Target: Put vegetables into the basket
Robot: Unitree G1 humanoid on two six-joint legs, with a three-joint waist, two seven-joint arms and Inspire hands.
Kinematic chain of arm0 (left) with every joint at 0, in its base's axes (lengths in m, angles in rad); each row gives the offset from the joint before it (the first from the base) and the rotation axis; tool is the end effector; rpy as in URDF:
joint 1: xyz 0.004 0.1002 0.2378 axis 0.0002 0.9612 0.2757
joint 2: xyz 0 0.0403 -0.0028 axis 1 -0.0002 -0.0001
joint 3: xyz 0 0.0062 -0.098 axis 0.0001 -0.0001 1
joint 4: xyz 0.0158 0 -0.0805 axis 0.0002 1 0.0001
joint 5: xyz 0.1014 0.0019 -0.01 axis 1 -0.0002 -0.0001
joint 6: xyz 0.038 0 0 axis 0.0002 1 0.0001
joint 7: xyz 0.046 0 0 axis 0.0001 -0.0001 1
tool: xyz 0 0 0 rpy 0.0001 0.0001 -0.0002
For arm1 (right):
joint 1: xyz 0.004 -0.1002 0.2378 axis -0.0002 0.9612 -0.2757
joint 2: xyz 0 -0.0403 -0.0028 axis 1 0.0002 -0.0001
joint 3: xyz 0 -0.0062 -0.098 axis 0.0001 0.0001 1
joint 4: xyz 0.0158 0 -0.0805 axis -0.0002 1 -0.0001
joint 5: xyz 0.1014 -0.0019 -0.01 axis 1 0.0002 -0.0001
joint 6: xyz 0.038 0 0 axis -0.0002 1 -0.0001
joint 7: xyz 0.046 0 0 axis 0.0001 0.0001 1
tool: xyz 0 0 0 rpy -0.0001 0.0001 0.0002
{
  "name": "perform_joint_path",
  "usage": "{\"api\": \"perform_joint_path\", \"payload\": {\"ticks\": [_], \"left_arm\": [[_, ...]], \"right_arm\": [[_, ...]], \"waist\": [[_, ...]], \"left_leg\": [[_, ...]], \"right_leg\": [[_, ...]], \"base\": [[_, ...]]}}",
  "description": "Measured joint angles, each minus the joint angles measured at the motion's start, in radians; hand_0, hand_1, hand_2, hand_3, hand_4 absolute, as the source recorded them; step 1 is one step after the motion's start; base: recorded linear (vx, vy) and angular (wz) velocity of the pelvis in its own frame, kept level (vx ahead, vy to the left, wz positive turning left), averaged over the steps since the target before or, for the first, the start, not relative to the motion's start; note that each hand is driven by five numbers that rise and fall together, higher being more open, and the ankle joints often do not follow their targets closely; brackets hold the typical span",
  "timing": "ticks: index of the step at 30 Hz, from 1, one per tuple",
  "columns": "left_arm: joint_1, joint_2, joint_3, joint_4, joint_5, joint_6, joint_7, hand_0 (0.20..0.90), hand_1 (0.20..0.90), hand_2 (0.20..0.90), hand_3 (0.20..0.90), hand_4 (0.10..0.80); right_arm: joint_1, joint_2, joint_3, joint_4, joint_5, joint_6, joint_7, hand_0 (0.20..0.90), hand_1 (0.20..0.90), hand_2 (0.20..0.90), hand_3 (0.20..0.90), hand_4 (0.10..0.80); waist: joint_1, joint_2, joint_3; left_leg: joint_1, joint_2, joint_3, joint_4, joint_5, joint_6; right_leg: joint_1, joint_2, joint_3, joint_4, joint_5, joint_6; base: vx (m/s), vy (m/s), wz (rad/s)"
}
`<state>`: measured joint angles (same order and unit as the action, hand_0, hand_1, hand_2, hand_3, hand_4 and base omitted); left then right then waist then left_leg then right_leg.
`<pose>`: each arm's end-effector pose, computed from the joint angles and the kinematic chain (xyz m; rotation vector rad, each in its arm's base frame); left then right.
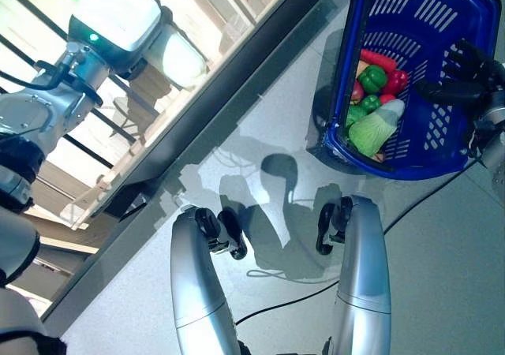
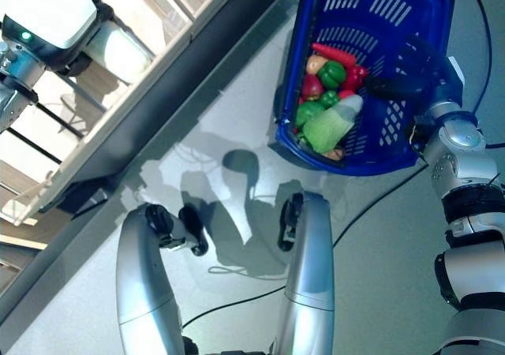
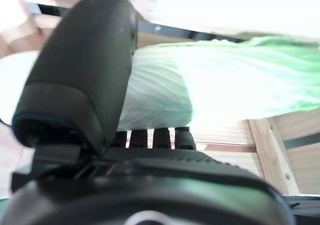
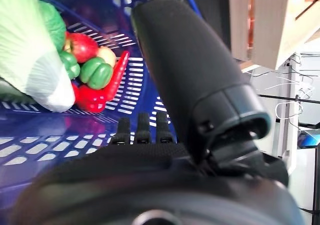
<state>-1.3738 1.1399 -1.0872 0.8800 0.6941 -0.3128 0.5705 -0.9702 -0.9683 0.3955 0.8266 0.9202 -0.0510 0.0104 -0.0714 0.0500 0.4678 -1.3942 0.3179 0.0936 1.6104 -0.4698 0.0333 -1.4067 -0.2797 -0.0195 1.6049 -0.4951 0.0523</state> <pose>0.3180 0.2988 0.2886 2.1213 -0.6897 0.2498 0.3131 -0.3174 0.2389 -0.0908 -0.2132 -0.2259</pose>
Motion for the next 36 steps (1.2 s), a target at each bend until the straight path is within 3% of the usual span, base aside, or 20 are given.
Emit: {"api": "perform_joint_path", "payload": {"ticks": [7,11,14,17,21,24,29,34,36], "left_arm": [[0.066,-0.003,0.002,0.006,-0.003,-0.063,0.007,0.300,0.300,0.300,0.300,0.400],[0.109,-0.012,0.030,0.003,-0.020,-0.105,0.023,0.300,0.300,0.300,0.300,0.400],[0.194,-0.027,0.074,-0.016,-0.068,-0.154,0.035,0.300,0.300,0.300,0.300,0.400],[0.268,-0.038,0.223,-0.049,-0.189,-0.212,0.052,0.300,0.300,0.300,0.300,0.400],[0.364,-0.088,0.439,-0.072,-0.380,-0.271,0.040,0.300,0.300,0.300,0.300,0.400],[0.429,-0.204,0.588,-0.084,-0.479,-0.282,-0.035,0.300,0.300,0.300,0.300,0.400],[0.509,-0.257,0.635,-0.137,-0.664,-0.329,-0.156,0.300,0.300,0.300,0.300,0.400],[0.520,-0.332,0.729,-0.157,-0.941,-0.325,-0.345,0.300,0.300,0.300,0.300,0.400],[0.547,-0.406,0.791,-0.178,-1.098,-0.311,-0.418,0.300,0.300,0.300,0.300,0.400]], "right_arm": [[-0.001,0.005,-0.026,-0.001,-0.001,-0.008,0.006,0.900,0.900,0.900,0.900,0.800],[-0.001,0.021,-0.038,0.000,-0.006,-0.007,0.027,0.900,0.900,0.900,0.900,0.800],[0.060,0.064,-0.039,-0.018,-0.011,-0.009,0.056,0.900,0.900,0.900,0.900,0.800],[0.101,0.079,-0.040,-0.079,-0.017,-0.011,0.108,0.900,0.900,0.900,0.900,0.800],[0.129,0.107,-0.041,-0.138,-0.073,-0.013,0.171,0.900,0.900,0.900,0.900,0.800],[0.168,0.161,-0.040,-0.172,-0.136,0.000,0.185,0.900,0.900,0.900,0.900,0.800],[0.196,0.197,-0.040,-0.247,-0.138,0.003,0.247,0.900,0.900,0.900,0.900,0.800],[0.194,0.240,-0.041,-0.286,-0.170,0.033,0.271,0.900,0.900,0.900,0.900,0.800],[0.194,0.266,-0.039,-0.292,-0.171,0.076,0.285,0.900,0.900,0.900,0.900,0.800]], "waist": [[0.001,0.000,0.000],[0.005,-0.003,0.005],[0.006,-0.012,-0.051],[0.005,-0.024,-0.079],[0.009,-0.028,-0.090],[0.010,-0.030,-0.090],[0.034,-0.043,-0.106],[0.045,-0.078,-0.130],[0.046,-0.077,-0.132]], "left_leg": [[0.139,-0.003,0.027,-0.102,0.004,-0.007],[0.257,-0.007,0.054,-0.177,0.015,-0.024],[0.369,-0.015,0.076,-0.274,0.017,-0.028],[0.457,-0.031,0.077,-0.352,0.040,-0.059],[0.537,-0.044,0.078,-0.426,0.063,-0.070],[0.665,-0.074,0.077,-0.556,0.112,-0.083],[0.843,-0.093,0.087,-0.742,0.168,-0.098],[1.000,-0.104,0.109,-0.991,0.274,-0.118],[1.136,-0.115,0.132,-1.155,0.336,-0.118]], "right_leg": [[0.137,-0.002,-0.020,-0.100,0.002,0.003],[0.252,-0.016,-0.048,-0.171,0.010,0.014],[0.363,-0.026,-0.076,-0.256,0.003,0.000],[0.456,-0.027,-0.099,-0.317,0.007,0.009],[0.542,-0.036,-0.130,-0.371,0.008,0.010],[0.686,-0.045,-0.172,-0.477,0.023,0.014],[0.864,-0.026,-0.210,-0.631,0.054,0.020],[1.008,0.038,-0.222,-0.861,0.144,0.027],[1.133,0.069,-0.228,-1.019,0.206,0.037]], "base": [[0.030,0.012,0.01],[0.069,0.013,0.01],[0.025,-0.008,0.06],[0.028,-0.033,0.12],[0.028,-0.054,0.14],[0.043,-0.048,0.31],[0.055,-0.042,0.09],[0.151,-0.077,-0.01],[0.180,-0.063,-0.07]]}}
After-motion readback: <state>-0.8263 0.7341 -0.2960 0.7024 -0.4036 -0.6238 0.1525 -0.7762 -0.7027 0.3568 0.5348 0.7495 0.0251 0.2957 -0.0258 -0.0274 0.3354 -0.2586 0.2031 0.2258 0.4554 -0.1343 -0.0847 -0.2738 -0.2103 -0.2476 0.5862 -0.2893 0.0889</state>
